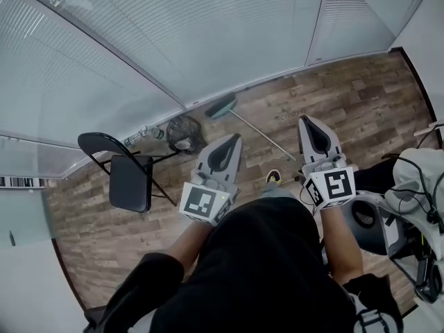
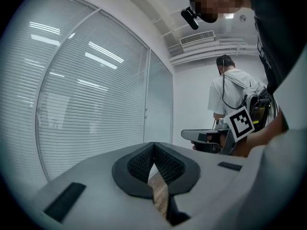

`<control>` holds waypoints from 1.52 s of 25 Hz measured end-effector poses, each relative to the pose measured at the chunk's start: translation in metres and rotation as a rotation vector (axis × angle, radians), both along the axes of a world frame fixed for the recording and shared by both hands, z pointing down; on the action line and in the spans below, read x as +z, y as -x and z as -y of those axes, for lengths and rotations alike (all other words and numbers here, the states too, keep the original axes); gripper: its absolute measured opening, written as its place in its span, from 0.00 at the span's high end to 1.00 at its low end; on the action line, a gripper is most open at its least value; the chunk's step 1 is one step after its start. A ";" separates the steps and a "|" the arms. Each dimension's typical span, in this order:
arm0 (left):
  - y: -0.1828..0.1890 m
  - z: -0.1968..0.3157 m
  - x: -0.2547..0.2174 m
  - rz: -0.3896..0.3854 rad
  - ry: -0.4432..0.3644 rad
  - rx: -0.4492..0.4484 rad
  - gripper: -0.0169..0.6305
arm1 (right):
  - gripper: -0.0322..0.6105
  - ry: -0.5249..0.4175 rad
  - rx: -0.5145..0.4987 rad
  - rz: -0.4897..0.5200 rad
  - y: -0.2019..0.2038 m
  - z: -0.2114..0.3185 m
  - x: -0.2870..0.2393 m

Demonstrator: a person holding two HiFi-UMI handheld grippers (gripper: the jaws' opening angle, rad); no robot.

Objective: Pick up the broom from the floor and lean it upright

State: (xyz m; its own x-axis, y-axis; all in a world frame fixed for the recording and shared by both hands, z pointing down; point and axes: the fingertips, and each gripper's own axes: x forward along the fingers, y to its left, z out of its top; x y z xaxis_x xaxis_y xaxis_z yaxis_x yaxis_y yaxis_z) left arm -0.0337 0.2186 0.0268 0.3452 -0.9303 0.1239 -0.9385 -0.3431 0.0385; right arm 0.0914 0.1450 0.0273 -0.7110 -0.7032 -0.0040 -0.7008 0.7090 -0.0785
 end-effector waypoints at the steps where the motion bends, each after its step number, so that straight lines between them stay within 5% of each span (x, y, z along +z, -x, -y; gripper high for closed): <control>1: -0.007 0.013 0.002 0.006 0.007 0.011 0.96 | 0.92 0.006 0.009 0.003 -0.004 0.014 0.003; 15: -0.042 0.113 0.036 0.107 0.073 0.060 0.96 | 0.92 0.119 0.040 0.063 -0.034 0.099 0.059; 20: -0.044 0.146 0.043 0.122 0.072 0.087 0.96 | 0.92 0.159 0.008 0.008 -0.026 0.114 0.086; 29: -0.061 0.185 0.115 0.141 0.132 0.307 0.96 | 0.92 0.308 -0.001 -0.134 -0.024 0.118 0.155; 38: -0.056 0.223 0.217 0.256 0.166 0.494 0.96 | 0.92 0.402 0.007 -0.285 -0.002 0.132 0.223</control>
State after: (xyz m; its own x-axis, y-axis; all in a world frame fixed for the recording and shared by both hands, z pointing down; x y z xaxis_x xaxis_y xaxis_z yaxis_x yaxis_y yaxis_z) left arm 0.0221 -0.0039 0.2436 0.6735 -0.6273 0.3911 -0.6549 -0.7517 -0.0777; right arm 0.0935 0.0132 0.2506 -0.6400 -0.6135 0.4626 -0.7385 0.6573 -0.1501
